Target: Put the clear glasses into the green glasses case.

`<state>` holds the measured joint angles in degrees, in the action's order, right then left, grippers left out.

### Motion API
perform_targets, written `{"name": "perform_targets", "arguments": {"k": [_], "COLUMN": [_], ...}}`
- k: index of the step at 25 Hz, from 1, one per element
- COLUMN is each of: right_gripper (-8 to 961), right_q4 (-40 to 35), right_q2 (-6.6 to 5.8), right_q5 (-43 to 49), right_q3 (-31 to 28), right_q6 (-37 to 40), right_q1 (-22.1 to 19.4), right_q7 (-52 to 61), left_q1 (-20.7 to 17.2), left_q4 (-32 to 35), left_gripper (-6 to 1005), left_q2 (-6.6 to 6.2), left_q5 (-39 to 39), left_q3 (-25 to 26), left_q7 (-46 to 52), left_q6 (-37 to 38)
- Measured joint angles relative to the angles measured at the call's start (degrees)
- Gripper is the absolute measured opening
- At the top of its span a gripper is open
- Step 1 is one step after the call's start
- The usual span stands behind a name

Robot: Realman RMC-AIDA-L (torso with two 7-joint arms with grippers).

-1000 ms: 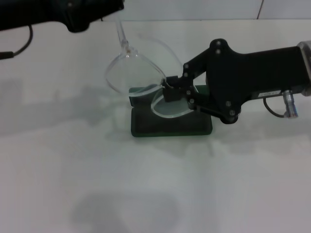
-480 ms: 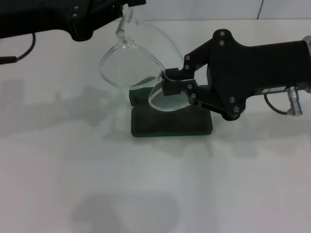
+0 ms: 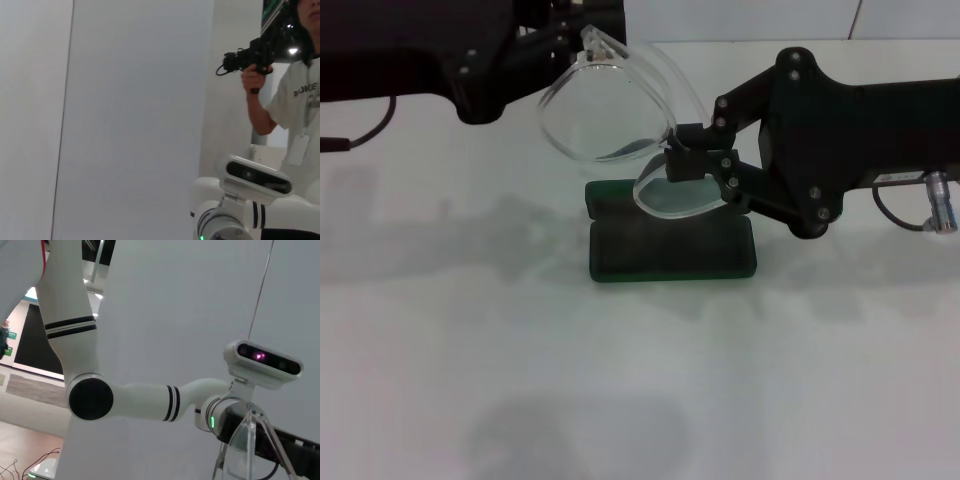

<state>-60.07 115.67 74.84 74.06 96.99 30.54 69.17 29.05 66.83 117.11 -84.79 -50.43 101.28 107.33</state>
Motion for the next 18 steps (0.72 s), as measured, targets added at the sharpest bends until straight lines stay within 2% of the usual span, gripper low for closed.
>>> {"name": "perform_targets", "arguments": {"k": [18], "right_gripper": [66], "right_q4": [1.4], "right_q2": [0.18], "right_q5": [-0.2], "right_q3": [-0.1], "right_q6": [1.1], "right_q1": [-0.2], "right_q7": [-0.7], "left_q1": [0.7], "left_q4": [-0.4], "left_gripper": [83], "left_q2": [-0.04], "left_q5": [0.5], "left_q3": [-0.6], "left_q7": [0.2], "left_q6": [4.0]}}
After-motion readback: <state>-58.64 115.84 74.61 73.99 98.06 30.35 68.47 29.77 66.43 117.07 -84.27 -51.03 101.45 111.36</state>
